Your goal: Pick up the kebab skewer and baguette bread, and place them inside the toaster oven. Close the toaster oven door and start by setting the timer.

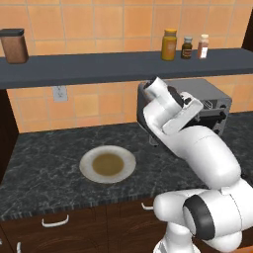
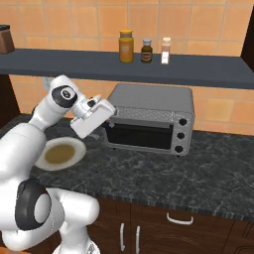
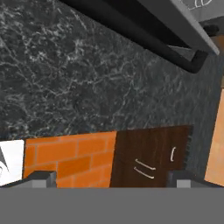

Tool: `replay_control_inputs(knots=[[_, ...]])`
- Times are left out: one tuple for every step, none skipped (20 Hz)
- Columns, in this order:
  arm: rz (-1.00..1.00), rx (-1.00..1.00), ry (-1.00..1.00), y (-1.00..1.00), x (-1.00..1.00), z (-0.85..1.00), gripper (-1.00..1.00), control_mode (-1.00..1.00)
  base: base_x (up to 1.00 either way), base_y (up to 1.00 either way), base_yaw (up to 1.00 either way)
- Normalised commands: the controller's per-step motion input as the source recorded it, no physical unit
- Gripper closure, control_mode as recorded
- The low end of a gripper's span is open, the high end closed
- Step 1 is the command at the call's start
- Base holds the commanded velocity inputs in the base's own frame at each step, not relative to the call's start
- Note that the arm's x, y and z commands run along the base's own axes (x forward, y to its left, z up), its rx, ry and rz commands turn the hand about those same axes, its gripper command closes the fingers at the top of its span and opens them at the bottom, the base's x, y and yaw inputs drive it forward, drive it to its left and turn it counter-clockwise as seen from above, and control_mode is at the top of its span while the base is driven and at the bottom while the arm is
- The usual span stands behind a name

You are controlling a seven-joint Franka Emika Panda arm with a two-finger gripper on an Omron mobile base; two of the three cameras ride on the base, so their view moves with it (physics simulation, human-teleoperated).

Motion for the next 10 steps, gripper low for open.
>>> replay_control_inputs(knots=[[-0.37,0.16,-0.05,-0.79,0.00,-0.45,-1.00,-1.00,0.00,0.00,0.00],[-0.35,0.17,-0.09,-0.79,-0.02,-0.32,-1.00,-1.00,0.00,0.00,0.00],[-0.36,0.19,-0.13,-0.77,-0.14,-0.31,-1.00,-1.00,0.00,0.00,0.00],[-0.38,0.18,-0.17,-0.54,-0.07,-0.34,-1.00,-1.00,0.00,0.00,0.00],[-0.38,0.18,-0.17,-0.50,0.00,-0.36,-1.00,-1.00,0.00,0.00,0.00],[-0.40,0.18,-0.18,-0.39,0.00,-0.42,-1.00,-1.00,0.00,0.00,0.00],[-0.41,0.19,-0.20,-0.48,0.17,-0.33,-1.00,-1.00,0.00,0.00,0.00],[-0.41,0.18,-0.19,-0.60,0.29,-0.26,-1.00,-1.00,0.00,0.00,0.00],[-0.41,0.19,-0.19,-0.51,0.18,-0.25,-1.00,-1.00,0.00,0.00,0.00],[-0.40,0.18,-0.20,-0.18,0.00,-0.33,-1.00,-1.00,0.00,0.00,0.00]])
